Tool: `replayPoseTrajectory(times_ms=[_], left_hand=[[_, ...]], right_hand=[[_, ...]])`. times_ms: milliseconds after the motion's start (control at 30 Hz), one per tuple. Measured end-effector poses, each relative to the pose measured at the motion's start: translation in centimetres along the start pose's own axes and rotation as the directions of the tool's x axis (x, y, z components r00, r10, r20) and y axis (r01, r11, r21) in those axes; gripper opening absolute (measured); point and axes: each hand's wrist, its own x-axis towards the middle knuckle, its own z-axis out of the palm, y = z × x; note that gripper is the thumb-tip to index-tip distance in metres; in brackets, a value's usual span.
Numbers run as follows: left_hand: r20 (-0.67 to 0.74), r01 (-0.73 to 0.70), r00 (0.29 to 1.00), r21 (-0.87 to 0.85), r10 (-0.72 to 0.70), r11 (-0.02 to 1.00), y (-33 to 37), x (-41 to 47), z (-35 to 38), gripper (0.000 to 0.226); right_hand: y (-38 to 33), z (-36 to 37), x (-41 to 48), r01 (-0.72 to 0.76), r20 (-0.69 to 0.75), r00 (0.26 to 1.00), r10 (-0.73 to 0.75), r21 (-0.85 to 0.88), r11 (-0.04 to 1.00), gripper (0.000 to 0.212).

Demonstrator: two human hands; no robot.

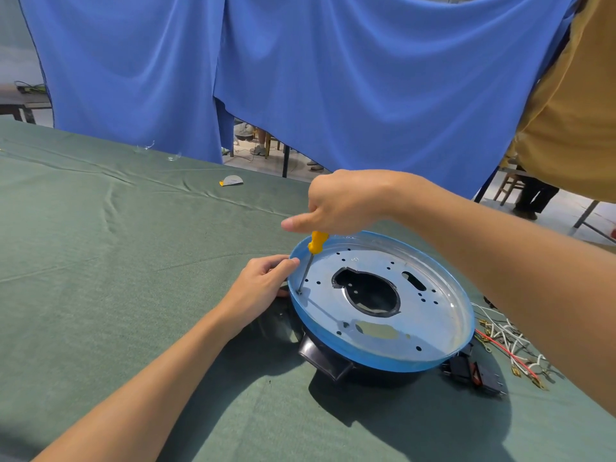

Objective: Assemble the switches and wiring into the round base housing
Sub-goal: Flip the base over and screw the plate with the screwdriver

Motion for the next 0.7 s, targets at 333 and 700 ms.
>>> replayPoseTrajectory(times_ms=[333,700], left_hand=[[0.014,-0.007,1.000,0.013,0.007,1.000,-0.13,0.01,-0.06,0.028],[0.019,-0.007,1.000,-0.004,0.007,1.000,-0.01,-0.11,-0.04,0.030]], right_hand=[[0.33,0.26,0.00,-0.023,0.007,1.000,0.023,0.055,0.998,0.051],[0.21,0.31,-0.14,-0.001,0.003,1.000,0.001,0.079,0.997,0.048]])
